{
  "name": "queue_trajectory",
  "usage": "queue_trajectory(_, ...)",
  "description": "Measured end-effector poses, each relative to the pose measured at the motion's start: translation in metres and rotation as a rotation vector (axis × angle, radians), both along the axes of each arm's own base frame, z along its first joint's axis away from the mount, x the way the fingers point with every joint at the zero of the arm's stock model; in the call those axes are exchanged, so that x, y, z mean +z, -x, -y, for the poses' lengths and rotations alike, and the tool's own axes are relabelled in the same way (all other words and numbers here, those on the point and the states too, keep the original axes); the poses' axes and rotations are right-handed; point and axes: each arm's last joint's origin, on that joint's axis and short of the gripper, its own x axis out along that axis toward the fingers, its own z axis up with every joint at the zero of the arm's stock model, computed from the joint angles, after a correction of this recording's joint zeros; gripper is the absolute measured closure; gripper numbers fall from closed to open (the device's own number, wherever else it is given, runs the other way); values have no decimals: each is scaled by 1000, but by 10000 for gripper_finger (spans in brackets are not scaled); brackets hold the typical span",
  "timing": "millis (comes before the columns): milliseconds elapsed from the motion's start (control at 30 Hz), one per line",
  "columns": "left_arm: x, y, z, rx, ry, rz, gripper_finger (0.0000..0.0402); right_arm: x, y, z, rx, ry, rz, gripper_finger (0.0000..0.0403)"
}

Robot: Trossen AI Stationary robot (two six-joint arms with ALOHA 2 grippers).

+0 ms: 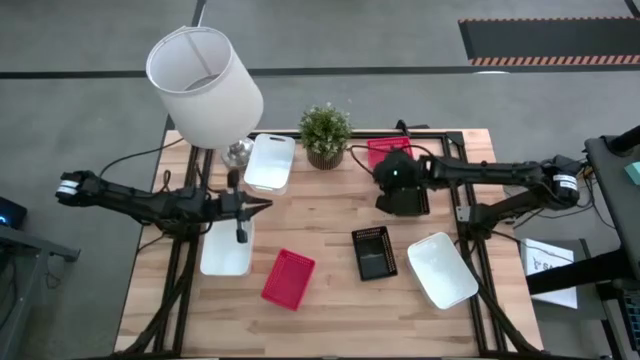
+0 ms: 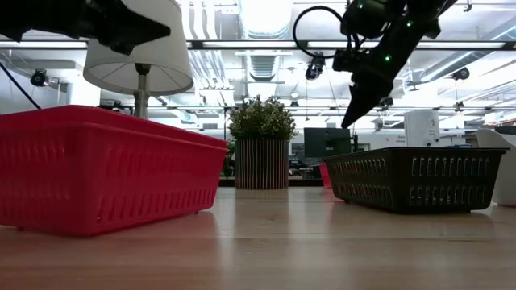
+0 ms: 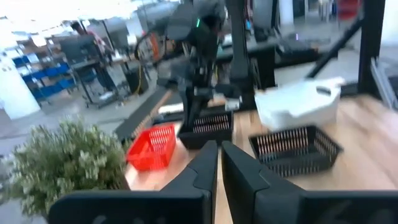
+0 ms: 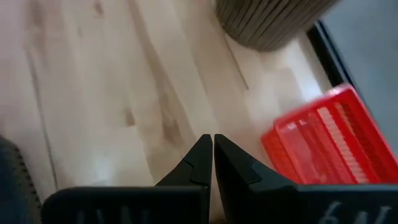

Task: Stack baskets by color
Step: Stack the top white bin on the bottom left white bin

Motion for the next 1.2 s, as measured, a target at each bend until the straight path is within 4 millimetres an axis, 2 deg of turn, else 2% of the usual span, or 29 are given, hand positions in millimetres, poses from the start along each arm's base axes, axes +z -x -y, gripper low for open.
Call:
queue_trajectory(133, 8, -1, 0, 1, 14, 87, 395, 1, 5, 17, 37, -119, 57, 369)
queue_trajectory(233, 10, -2, 0, 0, 31, 114, 395, 0, 7, 21, 39, -178, 77, 339)
queue_trajectory(433, 5, -6, 1, -1, 59, 99, 395, 0, 7, 21, -124, -298, 123, 266)
queue_trajectory(600, -2, -11, 2, 0, 52, 57, 395, 0, 8, 23, -249, -259, 126, 224)
queue_trajectory(867, -10, -19, 3, 0, 51, 6, 395, 0, 9, 24, -277, -231, 122, 211)
queue_trajectory(1200, -17, -25, 5, 0, 160, -16, 395, 2, 8, 25, -278, -230, 128, 211)
